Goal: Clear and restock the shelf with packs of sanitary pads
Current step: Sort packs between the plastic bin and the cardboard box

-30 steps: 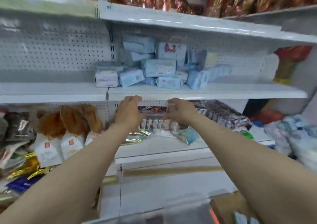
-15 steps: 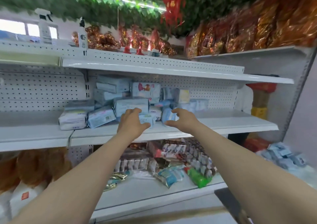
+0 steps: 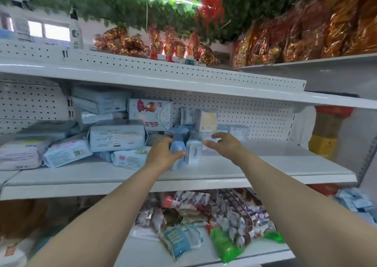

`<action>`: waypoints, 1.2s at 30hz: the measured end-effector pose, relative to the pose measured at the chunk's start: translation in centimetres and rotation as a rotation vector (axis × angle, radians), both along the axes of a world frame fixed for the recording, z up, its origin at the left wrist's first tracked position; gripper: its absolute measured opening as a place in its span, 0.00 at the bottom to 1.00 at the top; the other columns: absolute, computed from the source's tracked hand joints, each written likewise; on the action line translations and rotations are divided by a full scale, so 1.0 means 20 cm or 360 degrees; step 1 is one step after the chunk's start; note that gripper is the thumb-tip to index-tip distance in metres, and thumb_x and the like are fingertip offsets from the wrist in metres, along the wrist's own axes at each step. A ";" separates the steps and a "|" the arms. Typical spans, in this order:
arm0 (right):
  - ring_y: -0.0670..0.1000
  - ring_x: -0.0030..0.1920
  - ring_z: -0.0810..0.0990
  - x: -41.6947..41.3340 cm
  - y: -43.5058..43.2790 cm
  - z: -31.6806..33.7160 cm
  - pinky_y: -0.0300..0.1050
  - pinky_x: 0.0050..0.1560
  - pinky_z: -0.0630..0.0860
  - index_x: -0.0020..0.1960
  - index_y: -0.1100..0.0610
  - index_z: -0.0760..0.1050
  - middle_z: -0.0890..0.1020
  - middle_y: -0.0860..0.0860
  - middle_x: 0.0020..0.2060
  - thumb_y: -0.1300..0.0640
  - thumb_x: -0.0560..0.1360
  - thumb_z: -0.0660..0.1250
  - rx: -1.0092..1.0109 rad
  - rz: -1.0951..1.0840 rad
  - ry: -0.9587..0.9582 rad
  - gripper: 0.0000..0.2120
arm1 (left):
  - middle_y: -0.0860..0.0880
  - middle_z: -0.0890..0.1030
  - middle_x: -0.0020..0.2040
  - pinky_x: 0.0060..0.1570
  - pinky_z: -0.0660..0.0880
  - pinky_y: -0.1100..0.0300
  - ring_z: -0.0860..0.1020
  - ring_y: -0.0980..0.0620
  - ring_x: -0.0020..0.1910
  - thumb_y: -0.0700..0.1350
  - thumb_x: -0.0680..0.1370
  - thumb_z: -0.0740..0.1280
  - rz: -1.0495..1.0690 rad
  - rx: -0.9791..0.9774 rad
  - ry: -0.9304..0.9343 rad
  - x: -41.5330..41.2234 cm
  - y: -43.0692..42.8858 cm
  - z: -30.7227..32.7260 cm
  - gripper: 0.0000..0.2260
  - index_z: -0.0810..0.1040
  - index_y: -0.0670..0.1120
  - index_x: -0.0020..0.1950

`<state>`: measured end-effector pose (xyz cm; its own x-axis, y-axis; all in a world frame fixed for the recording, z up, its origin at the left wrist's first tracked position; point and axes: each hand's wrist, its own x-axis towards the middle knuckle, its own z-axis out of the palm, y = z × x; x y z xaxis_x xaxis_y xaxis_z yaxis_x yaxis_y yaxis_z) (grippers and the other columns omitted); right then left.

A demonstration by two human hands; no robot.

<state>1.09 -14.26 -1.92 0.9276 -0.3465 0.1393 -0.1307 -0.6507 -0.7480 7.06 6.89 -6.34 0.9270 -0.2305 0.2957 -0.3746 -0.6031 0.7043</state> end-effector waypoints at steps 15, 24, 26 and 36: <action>0.54 0.62 0.75 0.37 -0.05 -0.05 0.47 0.58 0.75 0.66 0.51 0.73 0.76 0.52 0.65 0.36 0.77 0.65 -0.0178 0.0300 0.0153 0.24 | 0.49 0.78 0.58 0.47 0.73 0.54 0.77 0.48 0.54 0.67 0.66 0.76 0.0342 0.0027 0.0134 0.16 -0.19 -0.07 0.32 0.68 0.53 0.61; 0.57 0.52 0.82 0.36 -0.09 -0.14 0.48 0.37 0.83 0.59 0.55 0.69 0.79 0.56 0.56 0.47 0.73 0.76 0.0467 0.0046 0.0112 0.22 | 0.46 0.79 0.56 0.43 0.69 0.56 0.75 0.47 0.49 0.58 0.71 0.76 0.0414 -0.0138 0.0115 0.07 -0.19 -0.07 0.23 0.70 0.53 0.58; 0.57 0.53 0.82 0.32 -0.11 -0.15 0.46 0.34 0.82 0.62 0.59 0.70 0.78 0.57 0.58 0.54 0.74 0.75 0.0603 -0.0014 0.0100 0.22 | 0.45 0.80 0.58 0.43 0.68 0.57 0.75 0.47 0.48 0.55 0.72 0.76 0.0406 -0.0217 0.0137 0.03 -0.17 -0.07 0.21 0.71 0.52 0.59; 0.53 0.52 0.83 -0.19 -0.10 -0.29 0.46 0.50 0.83 0.63 0.64 0.76 0.83 0.56 0.53 0.69 0.71 0.76 0.1239 -0.0087 -0.0051 0.22 | 0.41 0.82 0.58 0.53 0.81 0.50 0.82 0.43 0.51 0.49 0.73 0.77 0.0261 -0.0925 0.0587 -0.31 -0.09 -0.16 0.21 0.78 0.40 0.60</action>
<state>-2.71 -16.20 -7.76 0.9062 -0.4004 -0.1362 -0.1180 0.0700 -0.9905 0.80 5.14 -9.62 0.9997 0.0205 -0.0113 0.0137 -0.1188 0.9928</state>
